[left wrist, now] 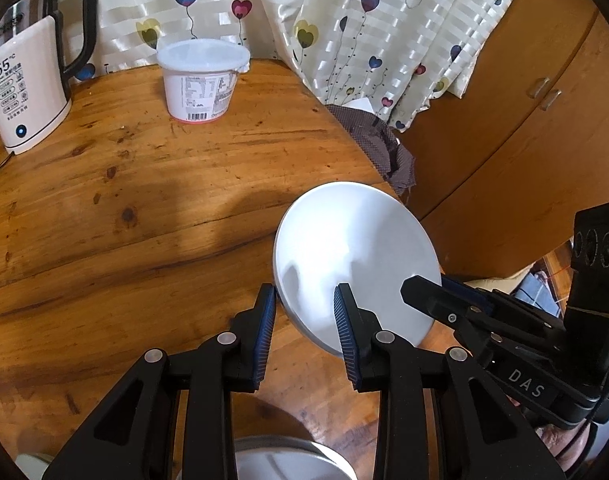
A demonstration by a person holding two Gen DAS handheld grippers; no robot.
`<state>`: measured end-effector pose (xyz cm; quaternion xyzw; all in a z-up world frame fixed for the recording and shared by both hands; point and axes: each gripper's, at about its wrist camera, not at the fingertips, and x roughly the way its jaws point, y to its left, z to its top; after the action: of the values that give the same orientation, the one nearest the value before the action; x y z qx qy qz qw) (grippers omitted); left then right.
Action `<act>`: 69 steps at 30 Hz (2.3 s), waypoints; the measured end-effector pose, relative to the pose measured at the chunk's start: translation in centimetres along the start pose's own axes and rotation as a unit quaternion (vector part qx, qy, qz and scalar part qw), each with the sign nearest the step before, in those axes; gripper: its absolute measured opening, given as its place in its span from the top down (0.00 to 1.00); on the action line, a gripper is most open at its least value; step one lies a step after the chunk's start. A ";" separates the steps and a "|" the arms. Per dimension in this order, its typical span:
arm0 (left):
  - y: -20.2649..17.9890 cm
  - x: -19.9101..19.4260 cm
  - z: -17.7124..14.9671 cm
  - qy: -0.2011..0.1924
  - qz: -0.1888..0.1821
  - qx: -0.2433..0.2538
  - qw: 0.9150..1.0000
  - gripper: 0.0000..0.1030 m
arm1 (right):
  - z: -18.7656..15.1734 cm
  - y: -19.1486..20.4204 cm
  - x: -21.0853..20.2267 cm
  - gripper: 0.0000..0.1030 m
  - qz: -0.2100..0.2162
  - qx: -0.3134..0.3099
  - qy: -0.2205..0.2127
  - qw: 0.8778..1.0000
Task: Organize plates and bowls
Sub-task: 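Lift the white blue-banded bowl with the left gripper, then carry the white bowl over the steel bowl and lower it inside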
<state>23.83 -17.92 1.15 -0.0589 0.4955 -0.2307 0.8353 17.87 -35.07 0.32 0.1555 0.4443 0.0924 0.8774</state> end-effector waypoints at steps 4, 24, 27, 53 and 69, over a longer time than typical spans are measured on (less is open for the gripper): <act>0.1 -1.0 -0.4 -0.008 0.000 -0.002 1.000 0.70 | -0.1 0.8 -0.7 0.76 0.002 -0.006 -0.005 1.000; 0.7 -5.6 -2.4 -0.039 0.004 -0.010 0.999 0.70 | -1.2 4.3 -3.0 0.76 0.017 -0.031 -0.014 0.999; 0.8 -6.8 -3.0 -0.045 0.006 -0.010 0.999 0.70 | -1.5 5.0 -3.6 0.76 0.021 -0.035 -0.016 0.999; 2.4 -11.7 -9.7 -0.059 0.017 -0.039 0.997 0.70 | -7.4 9.3 -6.2 0.76 0.047 -0.057 0.003 0.997; 3.3 -10.7 -12.9 -0.036 0.030 -0.055 0.997 0.70 | -10.4 9.4 -4.6 0.76 0.051 -0.049 0.043 0.997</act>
<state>9.61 -8.58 2.15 -0.0975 0.4786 -0.1757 0.8548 6.55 -25.64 1.32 0.1308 0.4681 0.1653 0.8582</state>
